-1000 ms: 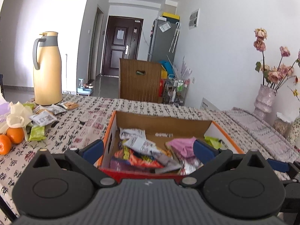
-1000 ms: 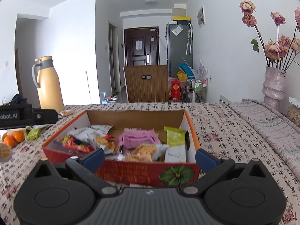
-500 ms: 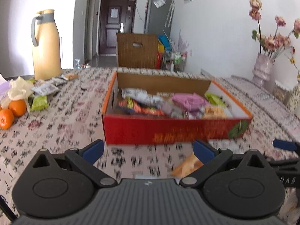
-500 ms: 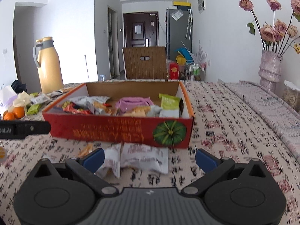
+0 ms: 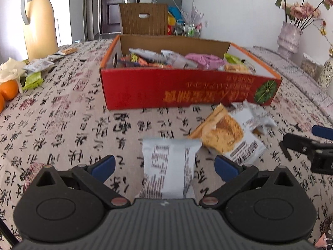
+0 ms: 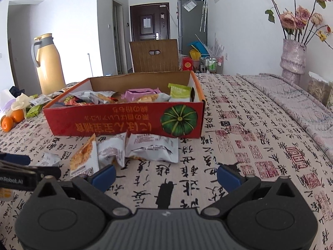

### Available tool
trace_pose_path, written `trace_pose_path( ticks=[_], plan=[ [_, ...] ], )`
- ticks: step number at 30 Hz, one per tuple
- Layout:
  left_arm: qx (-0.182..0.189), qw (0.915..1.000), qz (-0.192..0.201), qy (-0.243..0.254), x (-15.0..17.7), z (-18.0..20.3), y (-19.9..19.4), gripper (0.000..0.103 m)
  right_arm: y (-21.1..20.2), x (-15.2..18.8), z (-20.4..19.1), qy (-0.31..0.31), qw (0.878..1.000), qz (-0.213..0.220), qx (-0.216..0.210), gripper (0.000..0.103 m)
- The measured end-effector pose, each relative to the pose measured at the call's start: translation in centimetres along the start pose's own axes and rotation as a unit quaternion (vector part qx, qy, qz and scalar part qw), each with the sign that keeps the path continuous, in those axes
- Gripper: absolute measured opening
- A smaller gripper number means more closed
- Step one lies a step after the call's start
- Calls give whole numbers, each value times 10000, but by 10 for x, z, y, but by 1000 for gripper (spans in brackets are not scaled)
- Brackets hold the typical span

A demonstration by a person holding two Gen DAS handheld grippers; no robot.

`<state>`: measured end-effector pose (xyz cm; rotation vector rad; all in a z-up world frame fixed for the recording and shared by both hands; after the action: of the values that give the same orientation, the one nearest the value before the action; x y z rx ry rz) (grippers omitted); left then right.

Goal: Organize snacks
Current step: 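Grasp the white snack packet on the sheet with the left tool, then grasp the oat cookie packet with the right tool while the left tool holds its packet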

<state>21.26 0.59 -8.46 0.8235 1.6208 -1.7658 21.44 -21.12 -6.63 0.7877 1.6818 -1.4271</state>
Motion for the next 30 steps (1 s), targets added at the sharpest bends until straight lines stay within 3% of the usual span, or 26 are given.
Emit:
trace_pose_path(
  ticks=[6,11,13,19,30],
  plan=[
    [-78,10000,-3,-13,3,0,2,100,1,3,0,9,10000,-49,-1,103],
    [-100,9999,42,65,2,2,2,73,3,5,-3,-13,10000,-85,-36,103],
    [-36,9999,99,122,2,5,0,53,3,6,-4,-24,9999,-99,-43,103],
    [53,9998,159,132,1,7,-1,48,4,8,-5,-38,9999,-129,-41,103],
    [42,9990,440,-53,-10,-7,-16,47,2,2,-20,-208,9997,-69,-122,103]
  ],
)
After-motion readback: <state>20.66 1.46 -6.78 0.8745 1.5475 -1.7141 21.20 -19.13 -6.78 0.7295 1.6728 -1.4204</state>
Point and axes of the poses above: each gripper's, at about its wrist camera, not at the fingertips, and y roughly the way its jaws point, z to its right, x to its underside, the point moved 8 cm from there along y, roughly the way its jaws point, and after that the axes turned 5 degrees about z, right-handed, at the moved point
